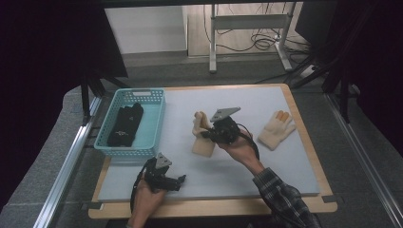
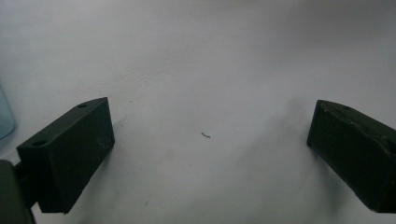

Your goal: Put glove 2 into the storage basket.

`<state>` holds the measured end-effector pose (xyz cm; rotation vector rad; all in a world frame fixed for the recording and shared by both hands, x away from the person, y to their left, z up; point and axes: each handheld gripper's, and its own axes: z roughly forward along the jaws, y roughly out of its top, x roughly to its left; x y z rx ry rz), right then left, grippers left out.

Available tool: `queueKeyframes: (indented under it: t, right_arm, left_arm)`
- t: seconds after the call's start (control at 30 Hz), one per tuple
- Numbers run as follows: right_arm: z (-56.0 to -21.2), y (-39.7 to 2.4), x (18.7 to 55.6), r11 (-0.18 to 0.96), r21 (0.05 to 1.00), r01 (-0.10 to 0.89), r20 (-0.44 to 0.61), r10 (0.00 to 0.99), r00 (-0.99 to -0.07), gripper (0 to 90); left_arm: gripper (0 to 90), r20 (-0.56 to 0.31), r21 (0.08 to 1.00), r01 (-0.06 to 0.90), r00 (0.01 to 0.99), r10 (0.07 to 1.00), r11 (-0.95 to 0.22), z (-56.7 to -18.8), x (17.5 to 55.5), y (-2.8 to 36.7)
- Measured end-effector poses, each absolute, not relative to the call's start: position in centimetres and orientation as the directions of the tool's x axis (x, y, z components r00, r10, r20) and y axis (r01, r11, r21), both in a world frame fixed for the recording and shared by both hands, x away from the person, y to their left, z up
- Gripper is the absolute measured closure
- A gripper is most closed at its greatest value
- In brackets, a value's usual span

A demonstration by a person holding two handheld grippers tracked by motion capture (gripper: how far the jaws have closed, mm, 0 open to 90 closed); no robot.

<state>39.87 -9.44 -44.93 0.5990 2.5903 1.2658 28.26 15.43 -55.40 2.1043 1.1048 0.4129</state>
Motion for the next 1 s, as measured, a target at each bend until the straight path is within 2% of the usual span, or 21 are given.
queueKeyframes:
  t: [0.13,0.27,0.3,0.33,0.43,0.47,0.5,0.6,0.73,0.8,0.83,1.0]
  right_arm:
    - [-46.8,-12.0,37.3,0.563,0.774,0.289,0.023,0.431,-0.902,80.9]
    - [-48.5,-13.2,36.4,0.57,0.762,0.306,0.035,0.435,-0.9,80.2]
    - [-49.6,-13.6,36.0,0.587,0.748,0.311,0.027,0.441,-0.897,73.8]
    - [-49.6,-13.6,36.0,0.587,0.748,0.311,0.027,0.441,-0.897,73.8]
    - [-49.8,-14.3,35.7,0.57,0.76,0.313,0.017,0.464,-0.886,53.1]
    - [-49.8,-14.3,35.7,0.57,0.76,0.313,0.017,0.464,-0.886,53.1]
    - [-49.1,-14.9,35.9,0.529,0.785,0.323,0.035,0.484,-0.875,48.8]
    - [-48.1,-15.8,36.5,0.514,0.793,0.328,0.017,0.519,-0.855,49.6]
    - [-47.8,-16.3,37.6,0.505,0.786,0.357,0.025,0.55,-0.835,63.5]
    - [-47.9,-16.2,37.9,0.509,0.78,0.364,0.025,0.556,-0.831,66.2]
    - [-48.5,-15.7,38.5,0.53,0.759,0.379,0.024,0.558,-0.829,70.5]
    - [-50.9,-13.4,39.9,0.585,0.703,0.404,0.027,0.546,-0.837,73.3]
  left_arm:
    - [1.2,-0.046,0.719,0.584,0.58,0.813,-0.376,-55.4,28.2,15.4]
    - [1.2,-0.044,0.716,0.585,0.583,0.812,-0.381,-55.4,28.2,15.4]
    - [1.2,-0.044,0.717,0.585,0.581,0.813,-0.379,-55.4,28.2,15.4]
    - [1.2,-0.044,0.717,0.585,0.581,0.813,-0.379,-55.4,28.2,15.4]
    - [1.3,-0.044,0.717,0.585,0.581,0.813,-0.379,-55.4,28.2,15.4]
    - [1.3,-0.044,0.717,0.585,0.581,0.813,-0.379,-55.4,28.2,15.4]
    - [1.3,-0.044,0.717,0.585,0.581,0.813,-0.379,-55.4,28.2,15.4]
    - [1.3,-0.044,0.717,0.585,0.581,0.813,-0.379,-55.4,28.2,15.4]
    - [1.3,-0.047,0.717,0.586,0.58,0.813,-0.377,-55.4,28.2,15.4]
    - [1.3,-0.047,0.717,0.586,0.58,0.813,-0.377,-55.4,28.2,15.4]
    - [1.3,-0.046,0.717,0.586,0.58,0.813,-0.377,-55.4,28.2,15.4]
    - [1.3,-0.048,0.717,0.587,0.579,0.814,-0.376,-55.4,28.2,15.4]
